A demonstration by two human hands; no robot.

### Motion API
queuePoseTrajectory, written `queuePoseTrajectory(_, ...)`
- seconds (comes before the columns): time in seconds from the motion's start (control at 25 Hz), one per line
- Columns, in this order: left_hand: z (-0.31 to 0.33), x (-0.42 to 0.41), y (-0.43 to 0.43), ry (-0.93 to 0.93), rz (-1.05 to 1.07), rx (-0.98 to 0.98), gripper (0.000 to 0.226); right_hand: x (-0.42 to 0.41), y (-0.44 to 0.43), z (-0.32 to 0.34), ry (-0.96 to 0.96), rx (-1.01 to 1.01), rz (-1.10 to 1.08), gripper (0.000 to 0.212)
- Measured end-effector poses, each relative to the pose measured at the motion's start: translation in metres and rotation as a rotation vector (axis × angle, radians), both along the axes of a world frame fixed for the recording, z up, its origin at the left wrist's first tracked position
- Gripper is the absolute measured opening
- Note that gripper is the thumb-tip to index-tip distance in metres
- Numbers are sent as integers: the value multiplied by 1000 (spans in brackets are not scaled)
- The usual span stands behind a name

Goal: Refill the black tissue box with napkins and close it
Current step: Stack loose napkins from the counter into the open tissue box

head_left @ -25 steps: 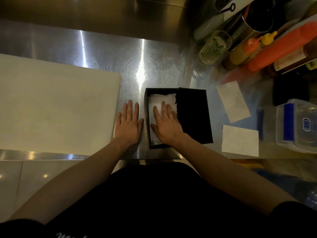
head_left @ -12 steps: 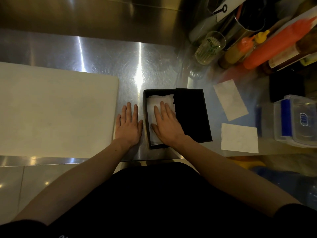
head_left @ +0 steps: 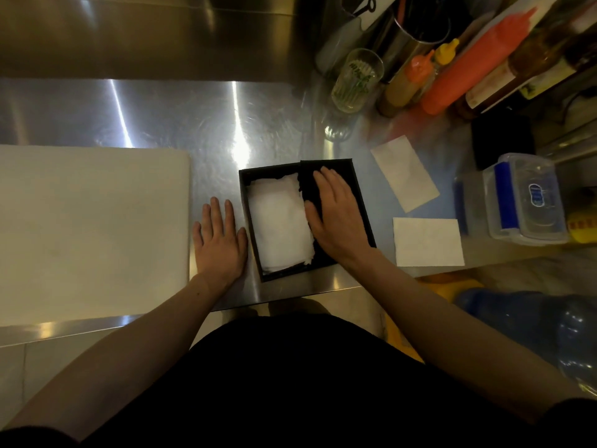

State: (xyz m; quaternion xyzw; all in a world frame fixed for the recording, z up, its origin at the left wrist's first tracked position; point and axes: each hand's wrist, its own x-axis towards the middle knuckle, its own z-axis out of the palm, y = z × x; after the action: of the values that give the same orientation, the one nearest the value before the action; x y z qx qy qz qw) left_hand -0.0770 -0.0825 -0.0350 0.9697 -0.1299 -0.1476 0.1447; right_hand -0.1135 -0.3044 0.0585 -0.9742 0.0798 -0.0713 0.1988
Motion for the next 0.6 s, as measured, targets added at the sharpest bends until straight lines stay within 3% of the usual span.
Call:
queuePoseTrajectory(0.24,4,1,-1,-6,-21,17,65,8,-81,-9,-28,55,-195,48)
queuePoseTrajectory(0.44,6,2,0,15,-21,43,71,8,-154,-22,84,-14,-255,49)
queuePoseTrajectory(0.6,9,1,-2,29,-15,71,73,8,-195,-33,154,40,-325,45)
